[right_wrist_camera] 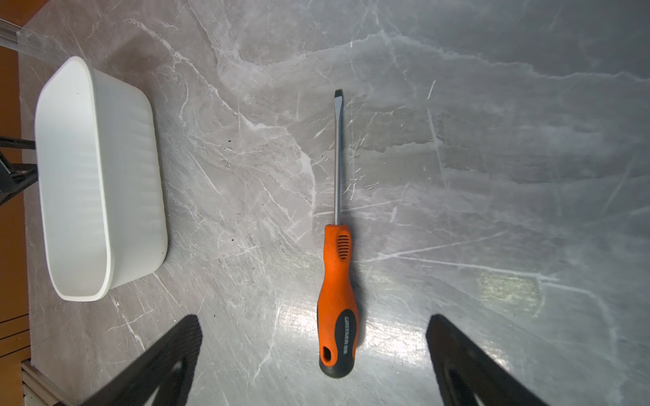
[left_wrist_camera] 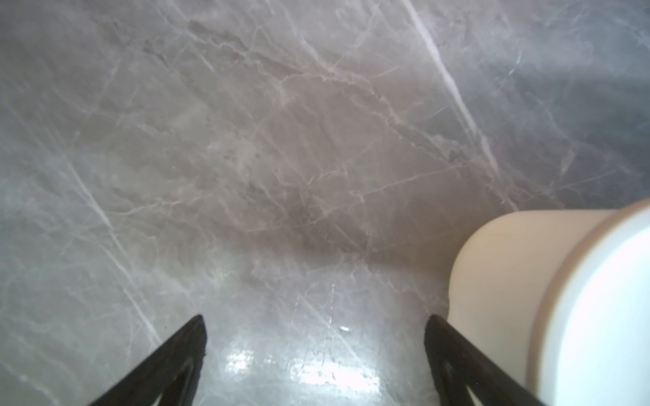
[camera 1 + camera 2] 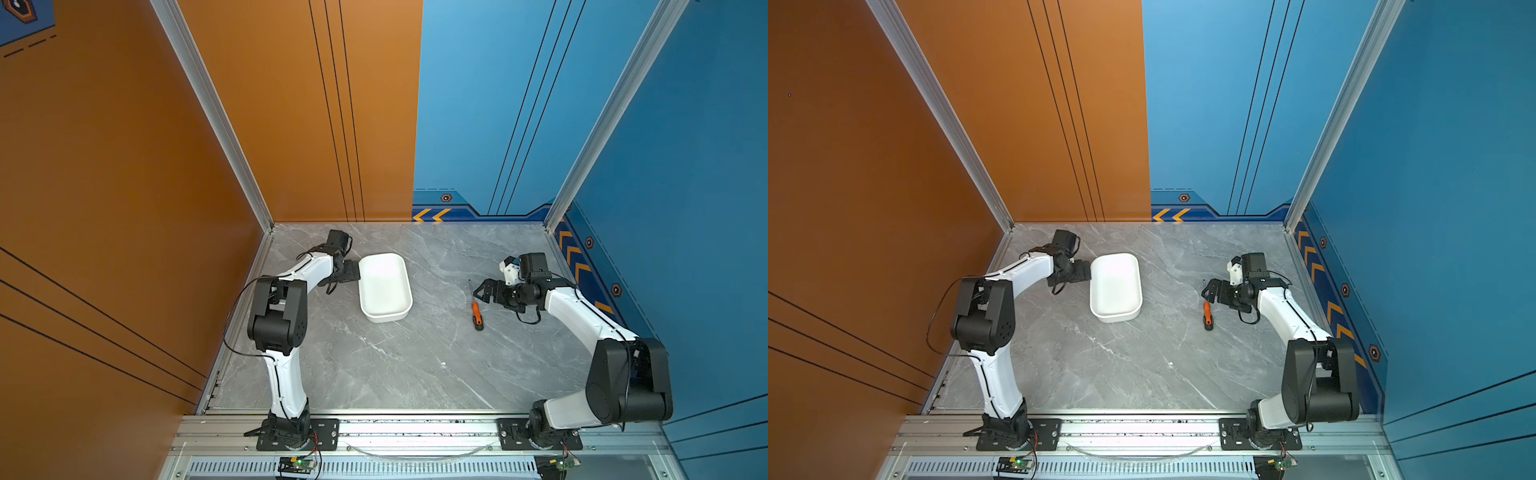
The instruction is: Put the screwdriver in the bin
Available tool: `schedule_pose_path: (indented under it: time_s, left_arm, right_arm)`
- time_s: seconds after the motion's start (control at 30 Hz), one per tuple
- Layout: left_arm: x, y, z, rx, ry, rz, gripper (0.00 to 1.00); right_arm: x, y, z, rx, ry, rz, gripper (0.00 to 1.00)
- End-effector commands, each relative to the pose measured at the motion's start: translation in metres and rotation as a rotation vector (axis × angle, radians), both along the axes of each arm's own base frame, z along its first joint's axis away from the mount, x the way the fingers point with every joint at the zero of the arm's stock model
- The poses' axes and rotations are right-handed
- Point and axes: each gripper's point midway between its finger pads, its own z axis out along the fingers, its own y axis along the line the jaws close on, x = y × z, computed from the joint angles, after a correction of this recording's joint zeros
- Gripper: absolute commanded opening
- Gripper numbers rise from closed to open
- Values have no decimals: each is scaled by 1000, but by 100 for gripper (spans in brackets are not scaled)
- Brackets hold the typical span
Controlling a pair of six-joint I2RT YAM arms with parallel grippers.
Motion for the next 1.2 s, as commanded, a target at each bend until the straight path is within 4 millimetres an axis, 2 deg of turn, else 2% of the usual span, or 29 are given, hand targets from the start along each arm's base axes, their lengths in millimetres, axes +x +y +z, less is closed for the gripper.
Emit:
schedule_pose_path:
  time_s: [0.0,0.37,0.47,0.63,0.77,0.87,0.97,1.03,1.07,1.17]
  left_arm:
    - [7,-12,-4,-27,20,-18,98]
    - [13,-50,14,-65,-18,-114,98]
    - [5,-49,17,-46,-20,-121,98]
    - [-17,-34,26,-89,-23,-96,98]
    - [-33,-30,43,-233,-72,-135,98]
    - [-42,-37,61,-432,-147,-195,98]
    - [-41,-31,83,-601,-269,-211,98]
    - [-40,-26,90,-629,-313,-203,98]
    - [-47,-25,79,-634,-290,-194,98]
    - [-48,-32,75,-662,-273,-214,98]
  right_arm:
    - [-10,1,0,19,23,-11,98]
    - [-13,1,-10,15,58,-17,96]
    - [-13,-1,-14,5,71,-30,95]
    - [-12,4,-26,-23,111,-21,91]
    - [-10,9,-36,-52,139,-5,91]
    - [-7,14,-39,-64,147,7,90]
    - [-4,17,-43,-82,153,15,89]
    - [-2,17,-45,-99,155,13,89]
    - [-1,17,-45,-107,155,14,89]
    - [-1,18,-49,-133,160,16,87]
